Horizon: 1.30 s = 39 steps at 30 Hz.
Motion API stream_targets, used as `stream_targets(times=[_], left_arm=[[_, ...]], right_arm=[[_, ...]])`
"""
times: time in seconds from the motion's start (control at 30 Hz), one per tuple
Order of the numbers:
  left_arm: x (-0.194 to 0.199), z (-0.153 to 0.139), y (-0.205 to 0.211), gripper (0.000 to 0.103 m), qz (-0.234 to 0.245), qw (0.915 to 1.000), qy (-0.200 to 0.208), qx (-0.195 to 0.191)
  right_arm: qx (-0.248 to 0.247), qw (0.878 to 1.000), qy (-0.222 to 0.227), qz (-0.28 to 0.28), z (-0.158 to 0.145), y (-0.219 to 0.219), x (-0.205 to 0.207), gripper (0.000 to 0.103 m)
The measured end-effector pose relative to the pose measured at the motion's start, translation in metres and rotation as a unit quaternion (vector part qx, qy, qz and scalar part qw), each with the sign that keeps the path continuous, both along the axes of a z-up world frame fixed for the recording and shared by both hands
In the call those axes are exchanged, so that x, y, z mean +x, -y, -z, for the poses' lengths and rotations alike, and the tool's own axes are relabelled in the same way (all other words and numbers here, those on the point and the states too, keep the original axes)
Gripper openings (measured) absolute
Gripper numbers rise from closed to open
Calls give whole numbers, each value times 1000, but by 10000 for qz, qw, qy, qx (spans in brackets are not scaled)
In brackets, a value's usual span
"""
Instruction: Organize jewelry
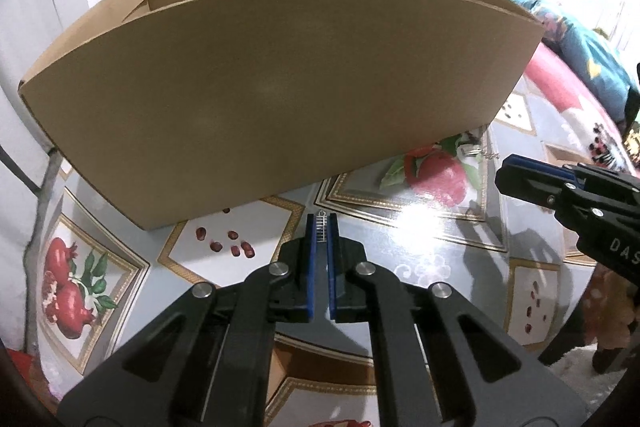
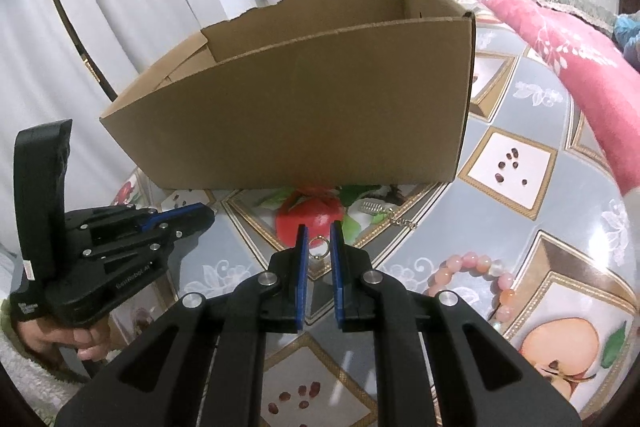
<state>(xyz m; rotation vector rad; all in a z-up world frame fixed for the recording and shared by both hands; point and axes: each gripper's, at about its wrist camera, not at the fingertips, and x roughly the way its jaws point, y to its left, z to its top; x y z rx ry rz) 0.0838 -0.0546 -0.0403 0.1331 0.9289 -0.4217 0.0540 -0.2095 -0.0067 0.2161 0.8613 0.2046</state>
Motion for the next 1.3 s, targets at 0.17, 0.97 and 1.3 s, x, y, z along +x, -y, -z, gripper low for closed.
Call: stream_targets(times=[0.17,0.97,1.3], left_arm=[[-7,-19,-15,4,114,9998,117,-136],[94,-104,-18,4,293,9935,-133,-1087],[117,-83,-24,11,88,9856,-814,-1481]], right_arm=[[-112,9999,93,-11,-11,-1,-4,11],[318,9970,-10,-705,-88,23,133,11],[479,9966,-380,-545,-75,38,163,12]])
